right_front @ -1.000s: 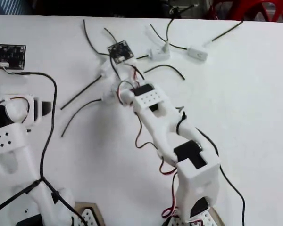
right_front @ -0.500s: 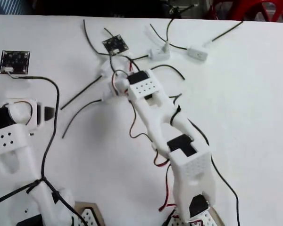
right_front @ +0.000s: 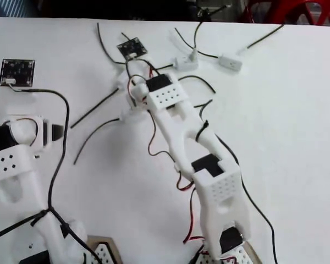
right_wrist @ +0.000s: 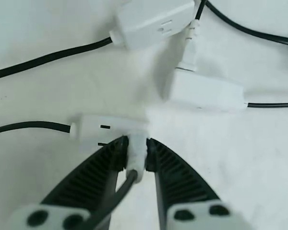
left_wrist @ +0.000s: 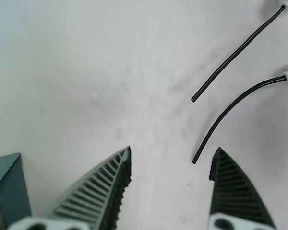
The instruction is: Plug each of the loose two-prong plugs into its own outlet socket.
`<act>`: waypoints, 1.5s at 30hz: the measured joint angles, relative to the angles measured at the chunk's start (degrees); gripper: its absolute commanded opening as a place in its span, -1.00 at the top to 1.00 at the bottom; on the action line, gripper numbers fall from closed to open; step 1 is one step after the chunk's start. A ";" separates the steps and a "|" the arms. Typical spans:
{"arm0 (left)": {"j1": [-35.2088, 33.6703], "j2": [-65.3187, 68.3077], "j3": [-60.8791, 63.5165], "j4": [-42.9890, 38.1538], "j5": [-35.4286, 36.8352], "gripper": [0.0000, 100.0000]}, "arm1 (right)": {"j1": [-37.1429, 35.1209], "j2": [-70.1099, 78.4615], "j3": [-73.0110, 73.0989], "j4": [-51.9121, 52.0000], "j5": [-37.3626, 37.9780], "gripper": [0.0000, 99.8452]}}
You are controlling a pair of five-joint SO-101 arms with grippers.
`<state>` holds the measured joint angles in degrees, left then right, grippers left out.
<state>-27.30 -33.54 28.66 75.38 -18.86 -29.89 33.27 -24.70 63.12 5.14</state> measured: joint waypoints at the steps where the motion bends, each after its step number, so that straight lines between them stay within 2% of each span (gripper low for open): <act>1: 0.00 0.00 0.00 0.00 0.00 0.47 | 0.00 0.00 -0.26 0.18 0.00 0.97; 11: 0.00 0.00 4.84 -3.34 0.00 0.47 | 0.00 0.09 -0.53 1.58 0.00 0.97; 26: 0.00 0.00 5.36 -3.78 0.00 0.47 | 0.00 6.15 -6.59 3.25 0.00 0.97; 45: 0.00 0.00 5.36 -3.78 0.00 0.47 | 0.18 7.21 -10.73 12.13 -0.09 0.97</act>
<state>-27.30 -33.54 34.02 71.60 -18.86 -29.71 40.48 -35.43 75.25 5.05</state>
